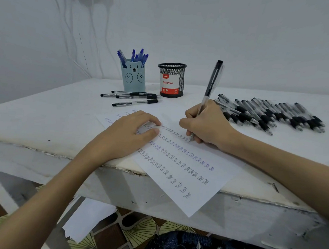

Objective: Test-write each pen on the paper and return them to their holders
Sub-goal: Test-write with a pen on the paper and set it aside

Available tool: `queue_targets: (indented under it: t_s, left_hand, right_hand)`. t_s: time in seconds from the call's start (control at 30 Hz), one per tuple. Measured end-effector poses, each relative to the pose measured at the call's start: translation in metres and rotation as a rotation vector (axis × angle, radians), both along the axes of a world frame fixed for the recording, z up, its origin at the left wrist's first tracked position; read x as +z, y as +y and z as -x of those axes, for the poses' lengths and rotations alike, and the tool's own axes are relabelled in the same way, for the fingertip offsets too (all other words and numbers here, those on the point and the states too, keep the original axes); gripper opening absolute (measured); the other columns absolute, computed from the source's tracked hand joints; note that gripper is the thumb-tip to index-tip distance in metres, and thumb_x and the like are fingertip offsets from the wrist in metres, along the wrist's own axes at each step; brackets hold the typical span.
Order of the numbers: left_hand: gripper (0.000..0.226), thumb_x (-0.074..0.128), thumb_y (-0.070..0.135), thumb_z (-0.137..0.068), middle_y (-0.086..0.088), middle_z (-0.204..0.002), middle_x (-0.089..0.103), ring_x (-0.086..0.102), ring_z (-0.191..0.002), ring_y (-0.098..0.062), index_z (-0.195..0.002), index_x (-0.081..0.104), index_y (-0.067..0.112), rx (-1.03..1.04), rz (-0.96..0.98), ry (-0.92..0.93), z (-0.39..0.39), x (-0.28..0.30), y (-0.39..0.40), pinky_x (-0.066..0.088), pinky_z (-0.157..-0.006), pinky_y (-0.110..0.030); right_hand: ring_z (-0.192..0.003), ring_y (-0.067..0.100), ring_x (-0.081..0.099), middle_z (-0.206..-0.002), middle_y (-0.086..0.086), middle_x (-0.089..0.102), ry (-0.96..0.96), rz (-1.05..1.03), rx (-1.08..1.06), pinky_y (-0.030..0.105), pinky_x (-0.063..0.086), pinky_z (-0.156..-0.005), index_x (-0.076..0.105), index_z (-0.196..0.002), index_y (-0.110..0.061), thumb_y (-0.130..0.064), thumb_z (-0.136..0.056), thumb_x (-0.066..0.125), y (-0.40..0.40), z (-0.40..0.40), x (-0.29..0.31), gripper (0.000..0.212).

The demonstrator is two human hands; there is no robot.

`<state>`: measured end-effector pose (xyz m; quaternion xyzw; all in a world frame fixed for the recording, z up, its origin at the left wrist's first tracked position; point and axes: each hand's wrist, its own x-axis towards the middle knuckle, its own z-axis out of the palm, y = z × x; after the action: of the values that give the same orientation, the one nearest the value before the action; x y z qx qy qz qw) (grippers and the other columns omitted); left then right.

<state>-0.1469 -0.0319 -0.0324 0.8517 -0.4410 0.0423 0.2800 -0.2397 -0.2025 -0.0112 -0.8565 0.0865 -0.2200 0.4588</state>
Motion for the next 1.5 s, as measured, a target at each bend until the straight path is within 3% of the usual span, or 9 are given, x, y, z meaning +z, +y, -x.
queue_targets:
  t_s: [0.13, 0.27, 0.37, 0.5, 0.8, 1.0, 1.1, 1.3, 1.5]
  left_hand:
    - [0.025, 0.049, 0.037, -0.094, 0.016, -0.124, 0.053, 0.046, -0.116, -0.003, -0.117, 0.058, 0.032, -0.003, 0.005, 0.006, 0.000, 0.000, 0.001, 0.034, -0.102, -0.029]
    - [0.031, 0.047, 0.048, -0.092, 0.016, -0.125, 0.051, 0.045, -0.118, -0.004, -0.118, 0.056, 0.033, 0.004, -0.011, 0.004, -0.001, 0.000, 0.001, 0.034, -0.103, -0.030]
    - [0.053, 0.040, 0.066, -0.082, 0.016, -0.133, 0.044, 0.040, -0.124, -0.006, -0.124, 0.050, 0.036, 0.054, -0.063, -0.003, -0.002, 0.000, 0.000, 0.031, -0.107, -0.036]
    - [0.052, 0.040, 0.067, -0.081, 0.014, -0.133, 0.045, 0.040, -0.125, -0.007, -0.123, 0.051, 0.037, 0.073, -0.083, 0.000, -0.002, 0.000, -0.001, 0.030, -0.108, -0.039]
    - [0.058, 0.036, 0.067, -0.074, 0.015, -0.131, 0.046, 0.042, -0.122, -0.006, -0.122, 0.052, 0.038, 0.075, -0.086, 0.025, -0.001, 0.000, 0.000, 0.032, -0.106, -0.036]
    - [0.043, 0.048, 0.058, -0.088, 0.016, -0.131, 0.049, 0.043, -0.122, -0.007, -0.124, 0.054, 0.035, 0.065, -0.073, 0.041, 0.002, 0.002, 0.001, 0.032, -0.106, -0.033]
    - [0.055, 0.040, 0.065, -0.079, 0.017, -0.132, 0.048, 0.043, -0.123, -0.006, -0.125, 0.053, 0.037, 0.072, -0.097, 0.043, 0.004, 0.003, 0.001, 0.029, -0.108, -0.034]
    - [0.058, 0.035, 0.064, -0.075, 0.018, -0.134, 0.047, 0.041, -0.126, -0.006, -0.124, 0.052, 0.039, 0.084, -0.094, 0.040, 0.005, 0.004, 0.002, 0.026, -0.111, -0.038]
    - [0.037, 0.047, 0.050, -0.091, 0.017, -0.135, 0.046, 0.041, -0.125, -0.006, -0.126, 0.052, 0.037, 0.079, -0.074, 0.020, 0.004, 0.003, 0.000, 0.029, -0.108, -0.034]
  right_hand:
    - [-0.024, 0.009, 0.035, -0.036, 0.003, 0.043, -0.014, -0.095, -0.045, 0.012, 0.024, -0.033, 0.033, -0.041, -0.010, 0.005, -0.077, 0.054, -0.002, -0.002, 0.000, 0.044]
    - [-0.035, 0.012, 0.034, -0.038, -0.001, 0.047, 0.051, -0.288, -0.070, 0.019, 0.029, -0.043, 0.047, -0.050, -0.009, -0.018, -0.082, 0.062, -0.008, -0.001, 0.008, 0.037]
    - [-0.038, 0.012, 0.032, -0.036, -0.004, 0.042, 0.061, -0.288, -0.066, 0.019, 0.025, -0.041, 0.046, -0.072, -0.012, -0.024, -0.088, 0.060, -0.014, 0.001, 0.016, 0.024]
    - [-0.026, 0.008, 0.026, -0.029, -0.007, 0.039, 0.056, -0.292, -0.060, 0.015, 0.021, -0.034, 0.043, -0.096, -0.011, -0.036, -0.100, 0.039, -0.018, 0.000, 0.018, 0.026]
    - [-0.028, 0.014, 0.022, -0.031, 0.001, 0.036, -0.012, -0.469, -0.079, 0.020, 0.017, -0.042, 0.039, -0.073, -0.012, -0.034, -0.100, 0.038, -0.025, -0.001, 0.017, 0.035]
    - [-0.025, 0.012, 0.026, -0.030, -0.001, 0.041, 0.004, -0.316, -0.131, 0.012, 0.019, -0.033, 0.047, -0.073, -0.009, -0.023, -0.097, 0.039, -0.032, -0.003, 0.014, 0.028]
    - [-0.026, 0.013, 0.030, -0.036, 0.004, 0.045, 0.032, -0.228, -0.156, 0.012, 0.021, -0.034, 0.054, -0.077, -0.005, -0.017, -0.093, 0.044, -0.045, -0.004, 0.024, 0.022]
    - [-0.077, 0.029, 0.058, -0.096, 0.020, 0.068, 0.263, 0.556, -0.327, 0.025, 0.038, -0.062, 0.064, -0.106, 0.006, -0.019, -0.090, 0.056, -0.099, -0.013, 0.050, 0.031]
    - [-0.073, 0.027, 0.058, -0.069, 0.008, 0.061, 0.275, 0.730, -0.338, 0.026, 0.041, -0.059, 0.071, -0.089, -0.003, -0.027, -0.084, 0.068, -0.115, -0.016, 0.042, 0.025]
